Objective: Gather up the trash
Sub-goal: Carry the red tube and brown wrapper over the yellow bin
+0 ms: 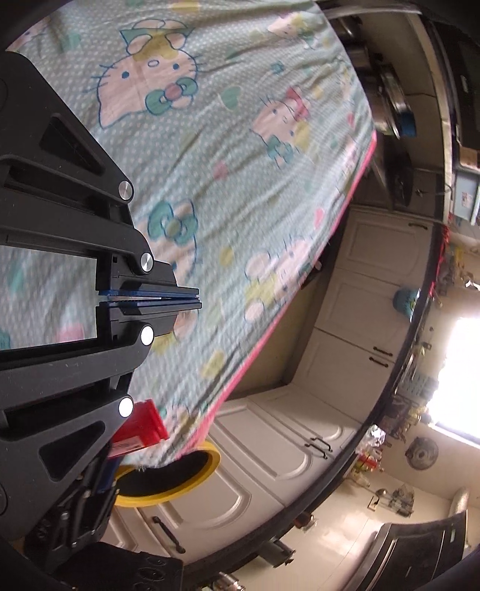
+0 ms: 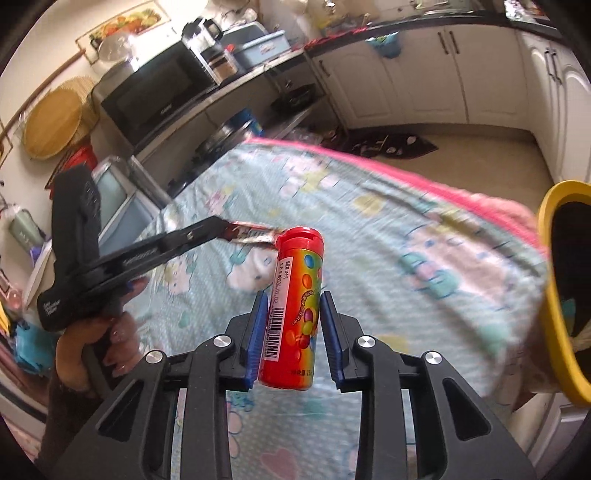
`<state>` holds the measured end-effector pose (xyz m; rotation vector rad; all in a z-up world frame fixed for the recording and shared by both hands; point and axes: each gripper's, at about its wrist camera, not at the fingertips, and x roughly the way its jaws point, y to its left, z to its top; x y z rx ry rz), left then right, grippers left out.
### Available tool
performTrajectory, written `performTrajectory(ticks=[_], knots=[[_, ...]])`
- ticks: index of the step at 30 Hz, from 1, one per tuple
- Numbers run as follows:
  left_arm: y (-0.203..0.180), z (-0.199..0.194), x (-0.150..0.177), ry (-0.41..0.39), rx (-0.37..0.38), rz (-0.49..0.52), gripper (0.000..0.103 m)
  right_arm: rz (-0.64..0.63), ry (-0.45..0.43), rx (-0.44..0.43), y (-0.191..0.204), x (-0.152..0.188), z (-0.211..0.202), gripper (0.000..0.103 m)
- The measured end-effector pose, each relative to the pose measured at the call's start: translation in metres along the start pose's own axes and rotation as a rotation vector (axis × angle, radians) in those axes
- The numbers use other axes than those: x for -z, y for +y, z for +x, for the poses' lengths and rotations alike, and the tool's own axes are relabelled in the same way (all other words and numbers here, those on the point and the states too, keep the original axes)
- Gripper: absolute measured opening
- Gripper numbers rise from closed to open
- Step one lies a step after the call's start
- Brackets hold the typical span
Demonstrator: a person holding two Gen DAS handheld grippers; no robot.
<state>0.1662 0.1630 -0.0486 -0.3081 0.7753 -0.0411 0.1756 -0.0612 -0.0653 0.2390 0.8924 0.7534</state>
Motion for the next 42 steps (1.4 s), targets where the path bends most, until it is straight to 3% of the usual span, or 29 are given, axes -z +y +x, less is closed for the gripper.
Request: performTrajectory(ticks=[24, 42], knots=[[-0.184, 0.013, -0.026, -0.047, 0.187, 0.244, 0.000, 0.206, -0.263, 0.163, -0.131, -0.018, -0.123, 0.027], [-0.275, 0.034, -0.020, -0.029, 0.314, 0.308, 0.000, 0.295, -0.371, 0.267, -0.187, -0.004, -0.177, 0.027]])
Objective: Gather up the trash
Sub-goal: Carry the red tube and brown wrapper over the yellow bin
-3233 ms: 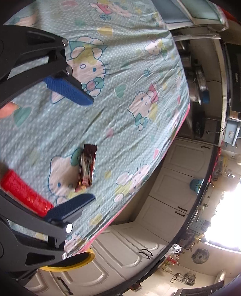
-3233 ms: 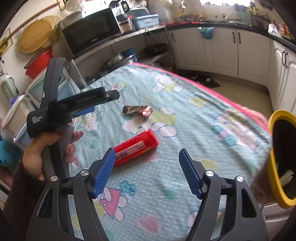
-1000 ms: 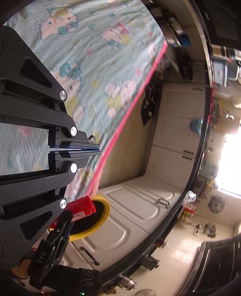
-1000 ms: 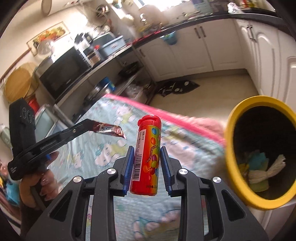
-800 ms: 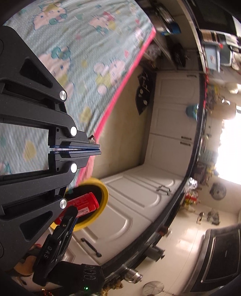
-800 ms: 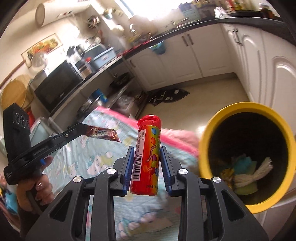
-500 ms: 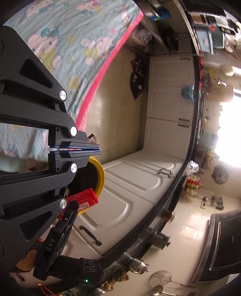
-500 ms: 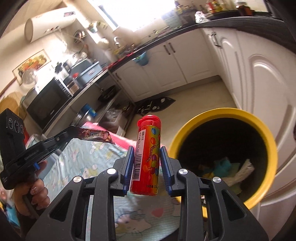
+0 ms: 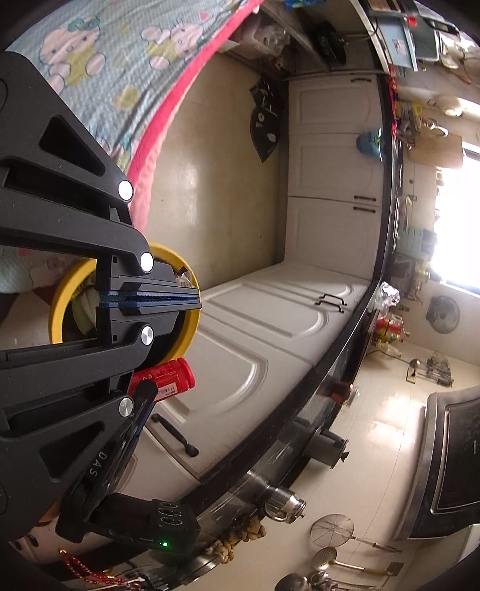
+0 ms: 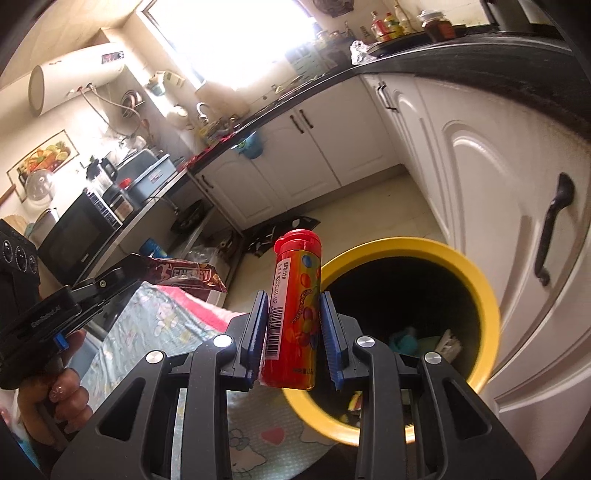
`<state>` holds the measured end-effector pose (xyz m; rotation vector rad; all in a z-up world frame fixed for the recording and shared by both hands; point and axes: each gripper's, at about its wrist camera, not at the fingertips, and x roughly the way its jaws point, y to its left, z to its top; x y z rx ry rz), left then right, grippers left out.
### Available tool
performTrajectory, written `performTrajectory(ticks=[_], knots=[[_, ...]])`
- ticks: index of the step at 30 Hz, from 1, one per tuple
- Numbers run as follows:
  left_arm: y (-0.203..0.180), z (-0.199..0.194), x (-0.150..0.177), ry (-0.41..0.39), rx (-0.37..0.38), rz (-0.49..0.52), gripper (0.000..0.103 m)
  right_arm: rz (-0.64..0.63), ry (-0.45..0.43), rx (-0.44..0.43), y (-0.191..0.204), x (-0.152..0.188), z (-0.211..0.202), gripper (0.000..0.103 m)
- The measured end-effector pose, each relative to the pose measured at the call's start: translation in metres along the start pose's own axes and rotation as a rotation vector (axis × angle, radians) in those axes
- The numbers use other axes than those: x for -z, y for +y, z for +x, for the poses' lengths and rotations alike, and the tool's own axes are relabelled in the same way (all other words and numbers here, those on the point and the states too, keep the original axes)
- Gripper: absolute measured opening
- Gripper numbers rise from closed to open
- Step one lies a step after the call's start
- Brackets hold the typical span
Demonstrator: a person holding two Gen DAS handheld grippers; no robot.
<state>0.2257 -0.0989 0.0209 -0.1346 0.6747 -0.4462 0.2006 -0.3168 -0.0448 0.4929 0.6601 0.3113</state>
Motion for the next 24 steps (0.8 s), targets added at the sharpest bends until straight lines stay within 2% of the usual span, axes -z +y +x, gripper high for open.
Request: performTrajectory(ticks=[12, 24], knots=[[-0.023, 0.030, 0.012, 0.039, 0.030, 0.014, 0.000, -0.032, -0.036, 0.105, -0.020, -0.002, -0.003, 0.027], [-0.025, 0.062, 0.032, 0.096, 0.057, -0.012, 0.000, -0.035, 0.020, 0.162, -0.040, 0.009, 0.021, 0.027]])
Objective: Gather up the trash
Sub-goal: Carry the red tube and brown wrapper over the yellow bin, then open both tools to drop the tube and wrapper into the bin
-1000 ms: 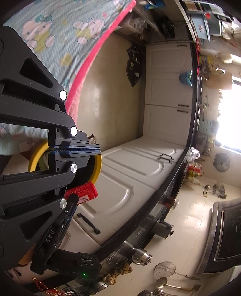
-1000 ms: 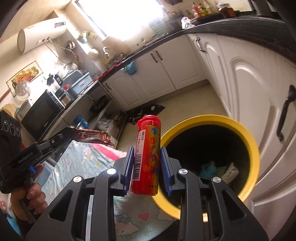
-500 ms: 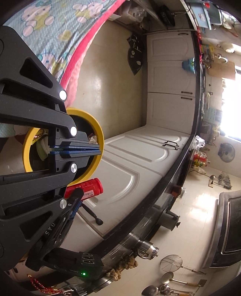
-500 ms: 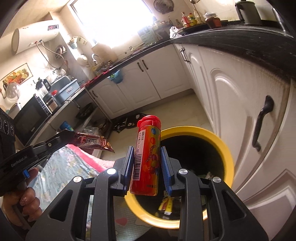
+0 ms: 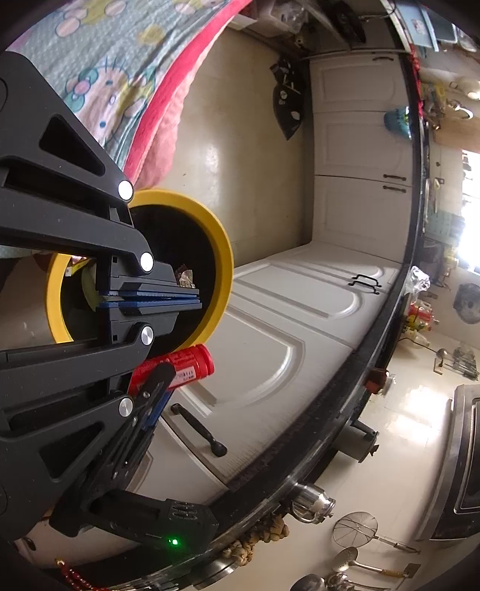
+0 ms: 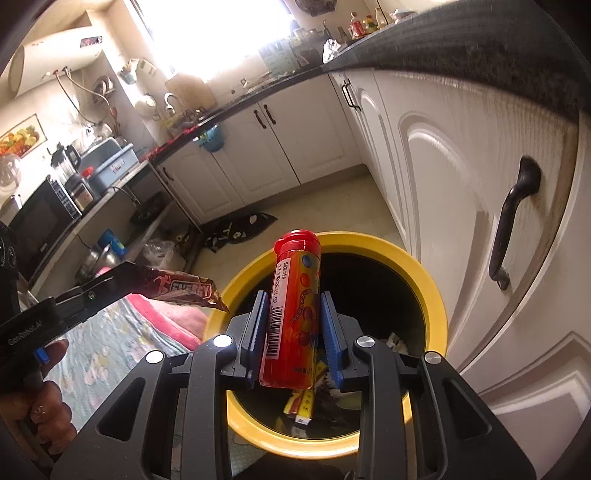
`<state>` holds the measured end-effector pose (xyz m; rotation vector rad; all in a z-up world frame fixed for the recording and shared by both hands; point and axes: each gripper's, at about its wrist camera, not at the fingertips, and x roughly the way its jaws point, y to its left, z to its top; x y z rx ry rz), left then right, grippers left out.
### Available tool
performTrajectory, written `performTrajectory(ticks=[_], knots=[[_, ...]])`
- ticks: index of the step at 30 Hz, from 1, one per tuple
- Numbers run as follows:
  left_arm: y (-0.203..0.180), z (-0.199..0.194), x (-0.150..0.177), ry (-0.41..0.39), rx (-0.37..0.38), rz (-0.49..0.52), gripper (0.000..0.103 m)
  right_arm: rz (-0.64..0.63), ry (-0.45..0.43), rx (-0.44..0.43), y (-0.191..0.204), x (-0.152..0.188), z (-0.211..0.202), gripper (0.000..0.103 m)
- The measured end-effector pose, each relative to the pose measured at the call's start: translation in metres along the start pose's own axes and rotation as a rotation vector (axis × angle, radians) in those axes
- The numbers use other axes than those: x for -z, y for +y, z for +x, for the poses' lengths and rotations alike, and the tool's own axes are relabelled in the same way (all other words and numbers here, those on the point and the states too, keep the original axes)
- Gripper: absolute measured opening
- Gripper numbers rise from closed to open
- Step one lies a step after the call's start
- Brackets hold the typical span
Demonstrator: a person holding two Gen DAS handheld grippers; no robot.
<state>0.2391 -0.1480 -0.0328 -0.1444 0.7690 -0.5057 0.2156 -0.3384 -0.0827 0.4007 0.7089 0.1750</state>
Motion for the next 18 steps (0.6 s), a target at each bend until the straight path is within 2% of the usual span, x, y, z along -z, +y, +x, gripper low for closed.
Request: performTrajectory(ticks=[10, 18], knots=[[0.011, 0.023, 0.015, 0.059, -0.001, -0.030, 0.000, -0.012, 0.077, 0.048, -0.009, 0.020, 0.030, 0.027], [0.018, 0.033, 0.023, 0.089, -0.022, -0.042, 0.000, -0.005, 0.100, 0.064, -0.016, 0.027, 0.039, 0.028]])
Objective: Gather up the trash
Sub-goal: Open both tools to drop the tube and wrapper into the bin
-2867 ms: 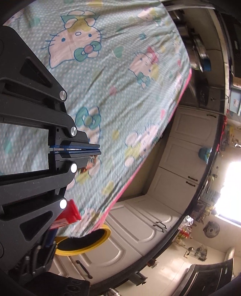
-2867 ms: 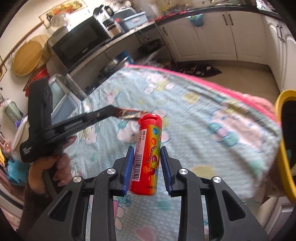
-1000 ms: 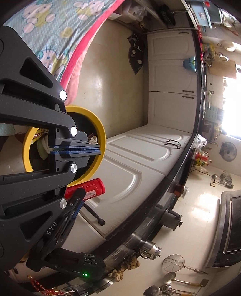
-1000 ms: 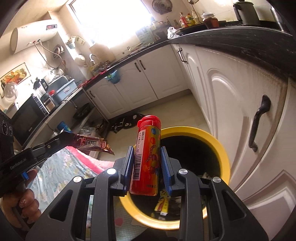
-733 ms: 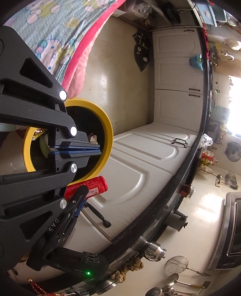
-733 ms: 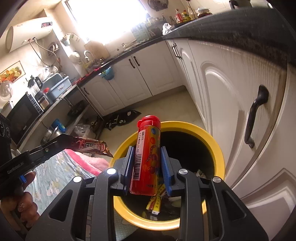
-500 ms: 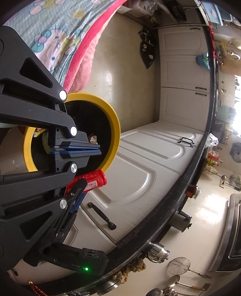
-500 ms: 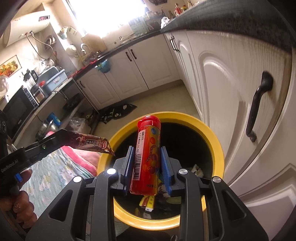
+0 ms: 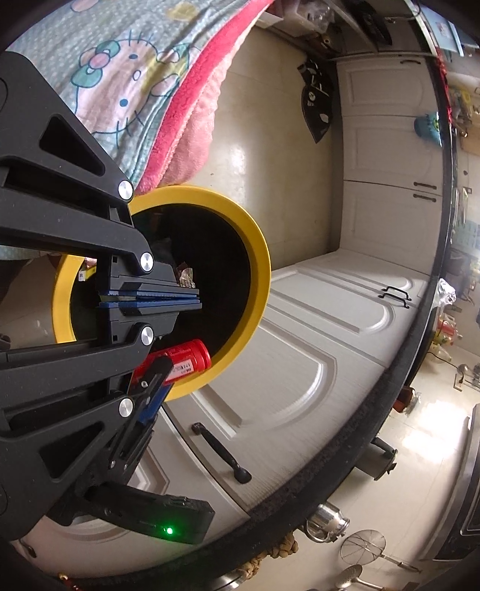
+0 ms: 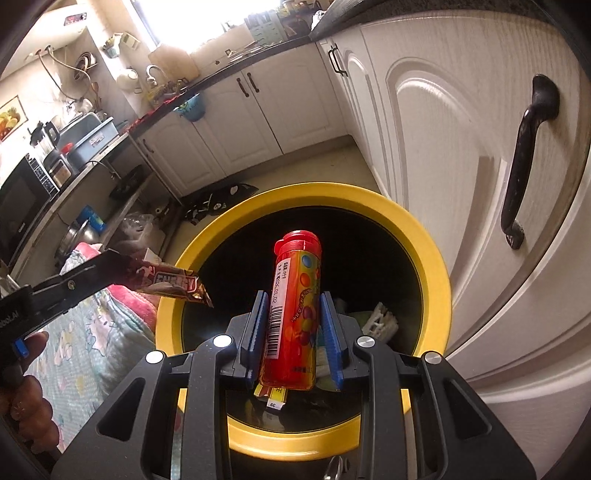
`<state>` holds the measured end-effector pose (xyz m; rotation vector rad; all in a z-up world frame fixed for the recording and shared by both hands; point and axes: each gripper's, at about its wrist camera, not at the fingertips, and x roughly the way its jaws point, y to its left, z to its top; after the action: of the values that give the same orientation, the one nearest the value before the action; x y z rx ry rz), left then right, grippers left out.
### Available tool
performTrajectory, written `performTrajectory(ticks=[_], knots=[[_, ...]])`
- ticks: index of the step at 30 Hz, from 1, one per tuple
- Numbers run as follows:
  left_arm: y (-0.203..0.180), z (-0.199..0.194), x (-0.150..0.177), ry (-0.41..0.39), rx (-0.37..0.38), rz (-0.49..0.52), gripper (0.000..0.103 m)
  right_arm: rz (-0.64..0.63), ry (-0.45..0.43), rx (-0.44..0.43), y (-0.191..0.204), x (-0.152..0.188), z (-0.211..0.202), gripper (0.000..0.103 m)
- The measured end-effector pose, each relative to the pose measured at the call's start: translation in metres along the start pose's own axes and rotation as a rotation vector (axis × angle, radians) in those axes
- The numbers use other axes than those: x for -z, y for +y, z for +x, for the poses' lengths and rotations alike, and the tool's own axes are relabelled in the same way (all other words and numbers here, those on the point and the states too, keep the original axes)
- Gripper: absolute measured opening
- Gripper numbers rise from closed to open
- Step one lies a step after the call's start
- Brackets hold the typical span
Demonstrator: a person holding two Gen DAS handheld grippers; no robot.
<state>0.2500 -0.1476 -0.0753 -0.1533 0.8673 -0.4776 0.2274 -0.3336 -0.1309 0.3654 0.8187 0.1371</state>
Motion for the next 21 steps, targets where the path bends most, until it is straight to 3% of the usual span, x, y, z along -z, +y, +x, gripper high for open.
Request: performTrajectory(ticks=[14, 18, 20, 21], knots=[[0.007, 0.001, 0.005, 0.015, -0.027, -0.022, 0.000, 0.016, -0.005, 0.009, -0.001, -0.004, -0.002, 0.034], [0.013, -0.006, 0.007, 0.008, -0.060, -0.032, 0.029, 0.016, -0.010, 0.006, 0.000, -0.005, -0.007, 0.036], [0.017, -0.014, 0.007, -0.005, -0.075, -0.037, 0.033, 0.012, -0.017, 0.004, 0.003, -0.005, -0.011, 0.039], [0.019, -0.019, 0.007, -0.014, -0.082, -0.043, 0.040, 0.011, -0.022, 0.003, 0.005, -0.005, -0.013, 0.041]])
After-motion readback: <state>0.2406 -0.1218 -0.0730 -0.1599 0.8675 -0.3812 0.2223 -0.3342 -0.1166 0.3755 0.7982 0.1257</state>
